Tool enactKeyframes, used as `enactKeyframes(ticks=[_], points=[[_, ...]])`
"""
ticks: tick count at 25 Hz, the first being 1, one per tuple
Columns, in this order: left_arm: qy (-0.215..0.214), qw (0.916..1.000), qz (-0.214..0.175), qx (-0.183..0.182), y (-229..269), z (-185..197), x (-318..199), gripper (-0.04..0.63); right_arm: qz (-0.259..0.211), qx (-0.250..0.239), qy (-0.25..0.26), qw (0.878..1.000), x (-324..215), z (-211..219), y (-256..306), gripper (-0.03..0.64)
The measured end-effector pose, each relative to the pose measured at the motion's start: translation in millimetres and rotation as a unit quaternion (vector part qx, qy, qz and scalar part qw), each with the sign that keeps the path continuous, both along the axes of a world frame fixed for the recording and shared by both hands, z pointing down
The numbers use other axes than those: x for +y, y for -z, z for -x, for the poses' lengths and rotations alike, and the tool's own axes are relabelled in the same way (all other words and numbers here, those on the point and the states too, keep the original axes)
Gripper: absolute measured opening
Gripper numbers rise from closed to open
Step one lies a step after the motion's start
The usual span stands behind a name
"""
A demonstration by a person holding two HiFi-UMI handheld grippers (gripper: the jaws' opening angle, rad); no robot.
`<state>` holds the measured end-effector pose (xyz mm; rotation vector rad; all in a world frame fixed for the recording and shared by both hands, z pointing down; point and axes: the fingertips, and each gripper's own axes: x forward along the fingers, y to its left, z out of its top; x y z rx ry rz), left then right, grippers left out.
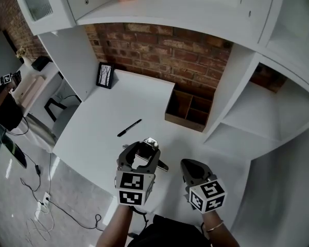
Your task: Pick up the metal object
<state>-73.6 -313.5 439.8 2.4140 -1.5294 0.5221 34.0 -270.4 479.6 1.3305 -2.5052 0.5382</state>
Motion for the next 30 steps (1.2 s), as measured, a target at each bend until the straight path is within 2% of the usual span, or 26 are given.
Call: enactKeyframes(ticks=[11, 23, 30], points=[[0.020, 0.9992, -0.027, 0.020, 29, 29, 60, 0.278, -0.036, 0.010, 0.005, 0.999, 39, 13, 25, 0.006], [0.047, 0.9977, -0.033, 0.035, 38, 68, 120, 0.275, -0.072, 0.016, 0.012, 0.997, 76, 34, 48, 0.005], [0.048, 0.9974, -0.037, 0.039, 39, 78, 143, 0.275, -0.087, 0.046, 0.011, 0.995, 94, 42, 53, 0.005]])
